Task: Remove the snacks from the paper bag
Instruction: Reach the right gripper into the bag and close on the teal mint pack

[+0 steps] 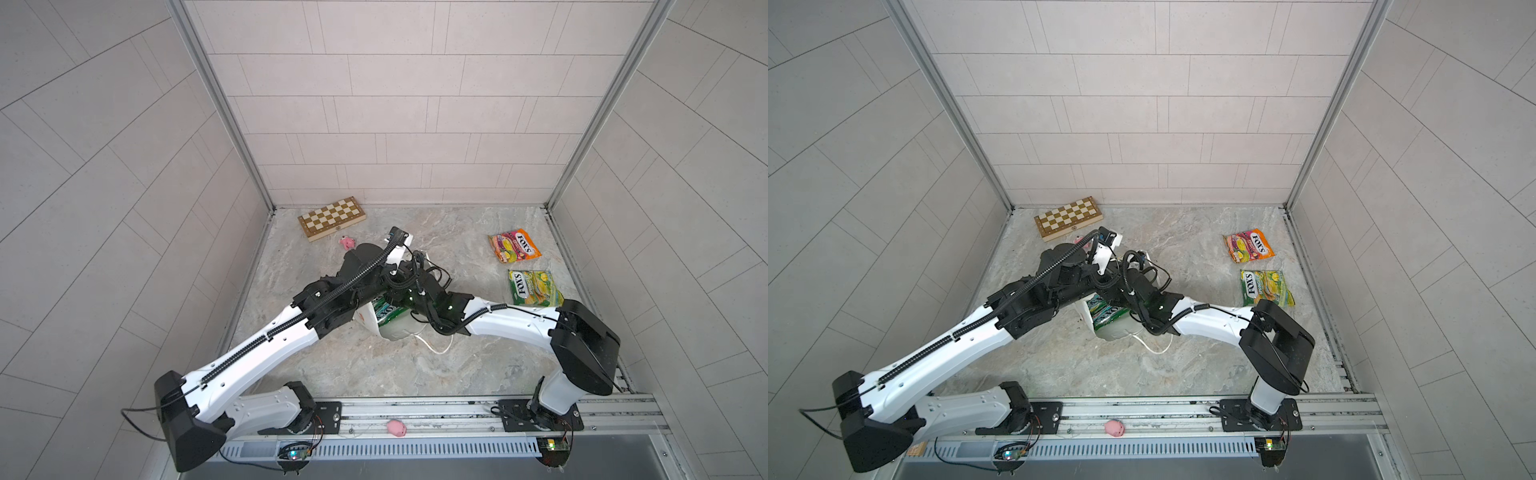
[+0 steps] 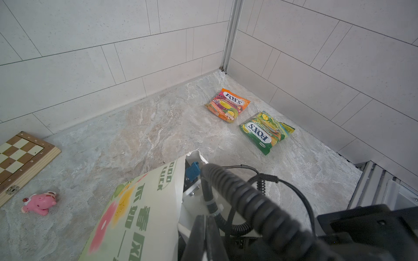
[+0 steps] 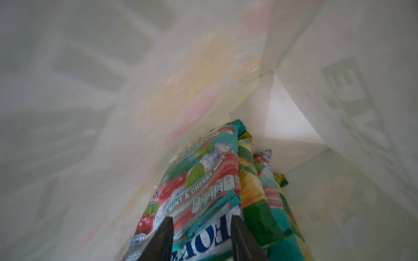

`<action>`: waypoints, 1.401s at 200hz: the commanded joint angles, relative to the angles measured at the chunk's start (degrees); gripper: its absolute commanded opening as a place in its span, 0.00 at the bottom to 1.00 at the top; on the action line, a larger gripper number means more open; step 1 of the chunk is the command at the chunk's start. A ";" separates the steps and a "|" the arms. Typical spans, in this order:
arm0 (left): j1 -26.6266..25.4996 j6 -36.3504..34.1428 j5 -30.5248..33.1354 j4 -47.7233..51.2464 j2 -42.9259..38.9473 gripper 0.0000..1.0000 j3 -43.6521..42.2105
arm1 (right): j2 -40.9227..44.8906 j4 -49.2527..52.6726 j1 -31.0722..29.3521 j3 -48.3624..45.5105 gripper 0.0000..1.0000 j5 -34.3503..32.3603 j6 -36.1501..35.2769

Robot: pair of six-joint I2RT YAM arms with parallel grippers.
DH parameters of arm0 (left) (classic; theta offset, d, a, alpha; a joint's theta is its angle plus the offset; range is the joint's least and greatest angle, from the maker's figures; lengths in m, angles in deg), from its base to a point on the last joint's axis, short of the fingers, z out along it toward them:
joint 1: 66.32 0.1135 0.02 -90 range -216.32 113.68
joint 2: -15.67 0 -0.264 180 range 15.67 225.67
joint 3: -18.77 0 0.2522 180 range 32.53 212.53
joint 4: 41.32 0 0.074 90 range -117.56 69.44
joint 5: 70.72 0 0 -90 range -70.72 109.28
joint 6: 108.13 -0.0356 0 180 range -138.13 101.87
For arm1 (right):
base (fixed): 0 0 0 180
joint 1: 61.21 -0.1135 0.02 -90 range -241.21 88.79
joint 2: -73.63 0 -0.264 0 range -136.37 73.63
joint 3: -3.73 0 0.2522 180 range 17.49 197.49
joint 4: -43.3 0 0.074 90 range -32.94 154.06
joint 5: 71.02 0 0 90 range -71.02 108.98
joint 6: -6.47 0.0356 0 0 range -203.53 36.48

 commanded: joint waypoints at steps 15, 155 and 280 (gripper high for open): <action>-1.12 0.25 -2.00 -2.02 -0.86 0.00 -0.29 | -3.10 1.90 -0.03 2.84 0.44 -2.10 1.58; -1.19 0.15 3.95 -1.76 -2.41 0.00 -0.76 | -6.46 11.07 0.17 3.61 0.00 -3.78 -0.35; -1.27 -0.38 5.65 -1.21 -1.51 0.00 -0.74 | 8.46 10.68 0.17 -3.12 0.00 -6.94 -12.32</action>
